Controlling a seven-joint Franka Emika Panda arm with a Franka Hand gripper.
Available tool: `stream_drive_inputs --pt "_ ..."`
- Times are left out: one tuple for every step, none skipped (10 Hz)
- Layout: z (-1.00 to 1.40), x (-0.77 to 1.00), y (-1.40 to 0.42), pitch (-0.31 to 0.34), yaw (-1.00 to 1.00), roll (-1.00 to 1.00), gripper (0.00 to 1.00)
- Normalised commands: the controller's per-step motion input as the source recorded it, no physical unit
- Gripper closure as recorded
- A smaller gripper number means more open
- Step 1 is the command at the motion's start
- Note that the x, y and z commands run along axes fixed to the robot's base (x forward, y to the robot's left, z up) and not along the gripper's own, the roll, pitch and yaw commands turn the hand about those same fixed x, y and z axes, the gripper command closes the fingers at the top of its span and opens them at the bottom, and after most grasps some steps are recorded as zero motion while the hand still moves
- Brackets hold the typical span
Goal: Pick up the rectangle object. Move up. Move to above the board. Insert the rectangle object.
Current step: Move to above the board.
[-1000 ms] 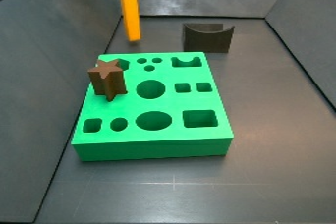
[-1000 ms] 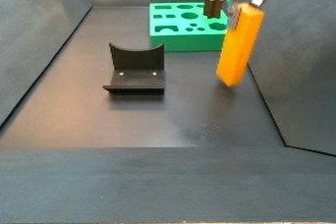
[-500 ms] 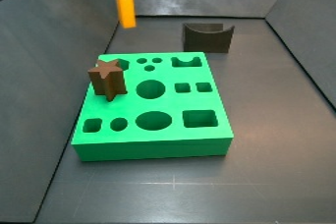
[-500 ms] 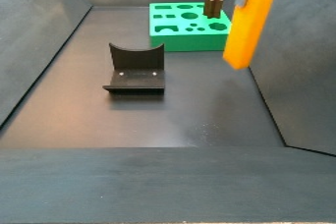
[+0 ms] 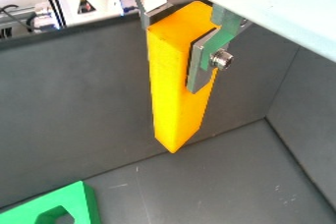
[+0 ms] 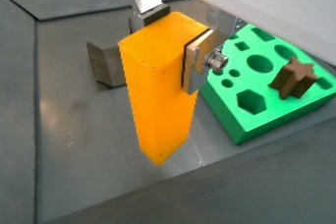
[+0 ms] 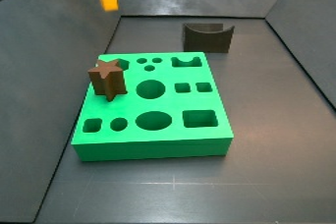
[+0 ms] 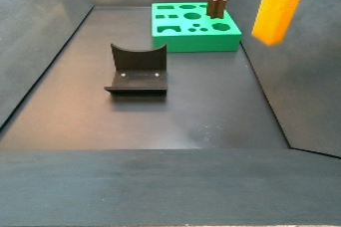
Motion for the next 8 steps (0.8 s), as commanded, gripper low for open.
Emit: stream_drive_inputs --pt "0.32 0.58 -1.00 0.144 -1.00 0.10 1.00" --pt "0.29 0.60 -1.00 0.161 -1.00 0.10 1.00" --pt "0.29 0.62 -1.00 0.216 -1.00 0.10 1.00" --pt "0.29 0.63 -1.00 0.259 -1.00 0.03 1.00" --pt "0.30 0.64 -1.00 0.311 -0.92 0.02 1.00" --pt "0.30 0.64 -1.00 0.278 -0.64 0.00 1.00" --pt "0.30 0.66 -1.00 0.224 -0.32 -0.04 1.00" --pt "0.30 0.67 -1.00 0.190 -0.18 -0.03 1.00"
